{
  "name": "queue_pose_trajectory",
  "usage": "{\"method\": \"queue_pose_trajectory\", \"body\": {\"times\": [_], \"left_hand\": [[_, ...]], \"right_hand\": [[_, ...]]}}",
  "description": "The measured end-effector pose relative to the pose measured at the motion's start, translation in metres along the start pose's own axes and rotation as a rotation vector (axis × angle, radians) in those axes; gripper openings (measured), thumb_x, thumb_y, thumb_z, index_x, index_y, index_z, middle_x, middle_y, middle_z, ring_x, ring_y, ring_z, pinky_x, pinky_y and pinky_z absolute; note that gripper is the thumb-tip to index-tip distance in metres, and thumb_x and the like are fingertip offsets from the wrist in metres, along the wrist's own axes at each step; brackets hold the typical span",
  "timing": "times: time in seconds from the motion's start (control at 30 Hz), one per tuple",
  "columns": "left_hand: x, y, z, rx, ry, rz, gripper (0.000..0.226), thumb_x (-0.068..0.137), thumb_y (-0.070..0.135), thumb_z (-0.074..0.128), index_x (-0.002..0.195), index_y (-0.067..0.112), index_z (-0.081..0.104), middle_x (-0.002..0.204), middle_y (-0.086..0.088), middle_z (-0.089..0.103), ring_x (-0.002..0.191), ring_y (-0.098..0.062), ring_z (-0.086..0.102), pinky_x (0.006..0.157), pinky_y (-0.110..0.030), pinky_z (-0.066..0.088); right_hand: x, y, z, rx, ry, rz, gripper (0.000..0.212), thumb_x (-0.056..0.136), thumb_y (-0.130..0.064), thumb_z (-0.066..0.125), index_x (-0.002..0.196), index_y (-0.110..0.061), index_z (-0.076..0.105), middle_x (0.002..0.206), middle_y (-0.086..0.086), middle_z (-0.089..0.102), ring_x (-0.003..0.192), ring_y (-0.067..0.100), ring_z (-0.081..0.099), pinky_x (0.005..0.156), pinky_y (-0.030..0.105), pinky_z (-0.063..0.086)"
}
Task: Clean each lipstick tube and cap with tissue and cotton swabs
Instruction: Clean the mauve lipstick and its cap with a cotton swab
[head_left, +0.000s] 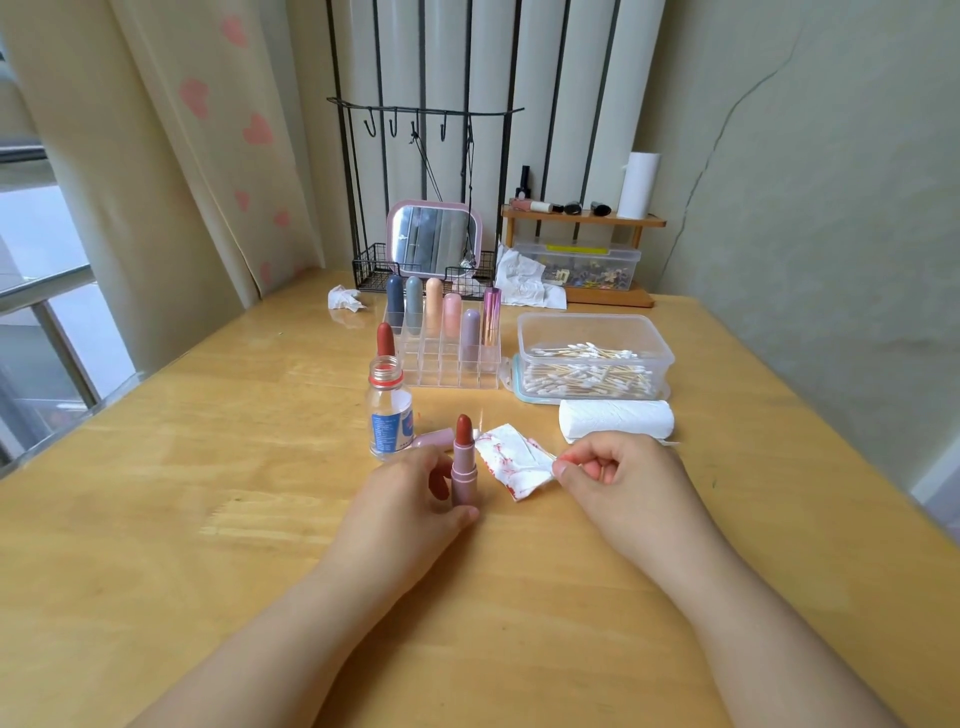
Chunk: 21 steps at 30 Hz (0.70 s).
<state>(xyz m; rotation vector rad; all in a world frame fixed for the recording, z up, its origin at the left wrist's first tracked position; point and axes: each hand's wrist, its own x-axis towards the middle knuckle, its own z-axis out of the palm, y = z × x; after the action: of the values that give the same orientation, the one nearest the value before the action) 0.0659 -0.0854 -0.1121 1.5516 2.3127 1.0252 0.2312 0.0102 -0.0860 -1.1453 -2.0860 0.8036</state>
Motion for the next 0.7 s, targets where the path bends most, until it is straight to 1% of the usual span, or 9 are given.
{"method": "queue_pose_trajectory", "body": {"times": [0.1,0.23,0.3,0.37,0.4,0.47,0.57,0.63,0.7], "left_hand": [[-0.001,0.001,0.0,-0.024,-0.007,-0.004,0.031,0.075,0.027,0.074,0.099,0.027,0.055,0.085,0.016,0.052,0.068,0.003,0.046,0.058,-0.01,0.035],[-0.001,0.0,-0.005,-0.102,0.014,-0.041,0.033,0.077,0.018,0.063,0.101,0.032,0.046,0.093,0.015,0.05,0.066,0.0,0.047,0.053,-0.013,0.032],[0.0,-0.002,-0.007,-0.098,0.046,-0.04,0.032,0.078,0.01,0.058,0.101,0.03,0.049,0.093,0.012,0.051,0.065,-0.001,0.046,0.054,-0.015,0.032],[0.003,-0.006,-0.008,-0.035,0.118,-0.043,0.032,0.08,0.002,0.053,0.106,0.021,0.054,0.097,0.006,0.054,0.068,-0.006,0.048,0.059,-0.022,0.036],[0.005,-0.008,-0.009,0.023,0.159,-0.042,0.035,0.081,0.002,0.051,0.111,0.019,0.056,0.102,0.004,0.056,0.073,-0.013,0.051,0.063,-0.028,0.039],[0.009,-0.011,-0.009,0.154,0.182,-0.044,0.043,0.087,0.01,0.049,0.127,0.025,0.051,0.115,0.002,0.055,0.089,-0.021,0.057,0.064,-0.03,0.041],[0.014,-0.012,-0.004,0.335,0.102,-0.067,0.049,0.096,0.032,0.041,0.144,0.035,0.029,0.131,0.004,0.049,0.109,-0.02,0.056,0.071,-0.029,0.043],[0.017,-0.013,0.002,0.447,0.059,-0.064,0.05,0.098,0.035,0.035,0.146,0.036,0.021,0.127,0.003,0.05,0.112,-0.019,0.054,0.071,-0.029,0.042],[0.02,-0.013,0.006,0.48,0.061,-0.055,0.045,0.099,0.034,0.034,0.143,0.035,0.026,0.122,0.003,0.053,0.109,-0.019,0.055,0.069,-0.028,0.042]], "right_hand": [[0.0,0.0,0.0,-0.002,-0.001,0.006,0.015,0.084,-0.02,0.068,0.071,-0.026,0.066,0.058,-0.009,0.046,0.05,0.003,0.04,0.051,0.014,0.036],[-0.001,0.0,-0.001,-0.008,0.004,-0.002,0.015,0.084,-0.019,0.068,0.071,-0.025,0.066,0.057,-0.01,0.046,0.05,-0.001,0.043,0.052,0.014,0.036],[-0.001,0.0,-0.001,-0.007,0.006,-0.007,0.015,0.084,-0.019,0.068,0.071,-0.024,0.067,0.057,-0.01,0.045,0.051,-0.004,0.044,0.051,0.013,0.036],[-0.001,-0.001,-0.002,-0.006,0.008,-0.008,0.015,0.084,-0.018,0.068,0.071,-0.024,0.067,0.056,-0.01,0.044,0.051,-0.004,0.043,0.05,0.013,0.035],[0.0,-0.001,-0.002,-0.003,0.008,-0.007,0.016,0.084,-0.018,0.068,0.07,-0.024,0.066,0.055,-0.01,0.043,0.05,-0.004,0.043,0.049,0.013,0.035],[0.0,-0.001,-0.002,0.001,0.009,-0.007,0.018,0.084,-0.018,0.068,0.068,-0.025,0.065,0.054,-0.01,0.043,0.049,-0.003,0.042,0.048,0.013,0.035],[0.0,-0.002,-0.001,0.002,0.001,-0.007,0.019,0.084,-0.018,0.068,0.068,-0.026,0.065,0.053,-0.01,0.042,0.049,-0.002,0.042,0.049,0.013,0.036],[-0.001,-0.002,0.0,0.012,-0.004,-0.005,0.019,0.084,-0.018,0.068,0.068,-0.026,0.065,0.054,-0.01,0.043,0.05,-0.002,0.042,0.049,0.013,0.035],[-0.001,-0.002,0.0,0.019,-0.004,-0.006,0.018,0.084,-0.018,0.068,0.068,-0.026,0.065,0.054,-0.01,0.043,0.05,-0.002,0.043,0.049,0.013,0.035]]}}
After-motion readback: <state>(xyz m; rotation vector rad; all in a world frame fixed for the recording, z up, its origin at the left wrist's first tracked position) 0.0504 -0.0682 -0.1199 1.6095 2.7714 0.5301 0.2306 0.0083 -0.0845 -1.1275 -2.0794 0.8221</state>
